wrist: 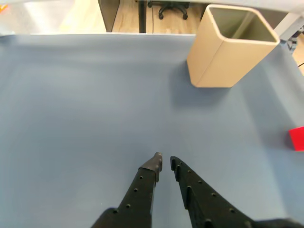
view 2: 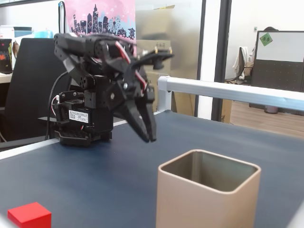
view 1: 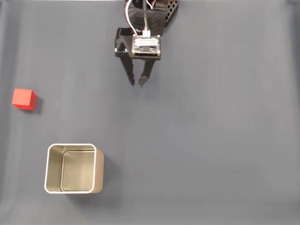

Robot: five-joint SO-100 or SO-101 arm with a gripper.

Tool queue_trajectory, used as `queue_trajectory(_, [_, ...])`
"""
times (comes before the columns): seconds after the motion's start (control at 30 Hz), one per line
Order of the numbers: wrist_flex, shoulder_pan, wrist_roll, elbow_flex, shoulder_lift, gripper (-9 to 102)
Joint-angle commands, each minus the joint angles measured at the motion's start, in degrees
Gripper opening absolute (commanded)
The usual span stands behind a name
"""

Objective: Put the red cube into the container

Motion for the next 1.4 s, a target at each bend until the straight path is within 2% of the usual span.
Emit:
queue_trajectory(0.0, [3.5,1.9,-2.5,-11.9,-4.5,2])
queue_trajectory(0.33, [17.8,16.0,-12.5,-38.2,-26.5,2])
queue_trajectory(0.73, [20.2,32.3,-26.7,-58.9,-46.5,8])
queue_trajectory(1.0, [12.9,38.9,-27.2,-65.0,-54.3,23])
queue_trajectory(1.2, [5.5,42.5,-24.7,-68.2,-59.3,40])
queue_trajectory(1.37, [-3.1,44.3,-27.4,-68.4,-64.3,43])
